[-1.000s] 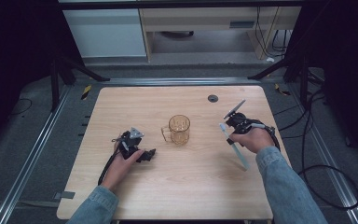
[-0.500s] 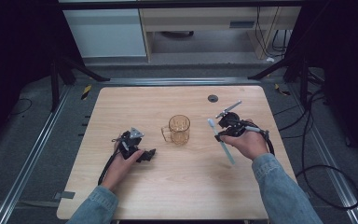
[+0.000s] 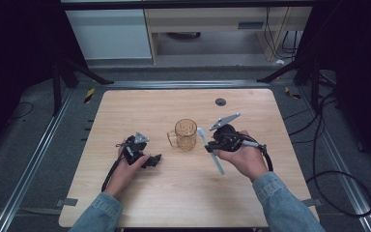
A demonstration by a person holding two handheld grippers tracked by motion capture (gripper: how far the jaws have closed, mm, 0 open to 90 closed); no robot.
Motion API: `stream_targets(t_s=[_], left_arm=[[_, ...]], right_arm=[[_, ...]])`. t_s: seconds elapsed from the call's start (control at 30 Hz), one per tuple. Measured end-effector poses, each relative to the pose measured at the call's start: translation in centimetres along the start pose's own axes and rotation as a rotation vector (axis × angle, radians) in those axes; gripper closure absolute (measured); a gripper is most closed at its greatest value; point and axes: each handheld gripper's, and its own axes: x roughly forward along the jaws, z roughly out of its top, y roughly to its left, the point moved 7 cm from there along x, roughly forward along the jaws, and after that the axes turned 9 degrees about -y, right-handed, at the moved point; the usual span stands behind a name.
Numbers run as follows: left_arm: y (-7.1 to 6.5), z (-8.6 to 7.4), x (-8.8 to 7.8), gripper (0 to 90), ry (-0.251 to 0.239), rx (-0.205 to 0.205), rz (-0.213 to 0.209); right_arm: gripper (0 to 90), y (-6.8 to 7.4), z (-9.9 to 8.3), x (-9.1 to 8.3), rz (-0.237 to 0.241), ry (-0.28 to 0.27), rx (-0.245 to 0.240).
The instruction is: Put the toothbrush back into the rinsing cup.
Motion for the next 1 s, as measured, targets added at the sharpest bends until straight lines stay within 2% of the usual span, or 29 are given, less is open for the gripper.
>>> stream_targets(t_s=[0.23,0.67,1.0], left_arm=[[0.0,0.0,0.0,0.0,0.0,0.0,0.0],[0.0,0.0,0.0,0.0,-0.001,-0.001,0.0],[0.0,0.0,0.0,0.0,-0.001,-0.001,0.0]], right_arm=[[79.3,0.9,0.8,0.6,0.014,-0.036,-0.002],[79.3,4.3,2.2,2.9,0.067,-0.097,-0.016],[79.3,5.0,3.5,3.9,0.054,-0.163,-0.009]])
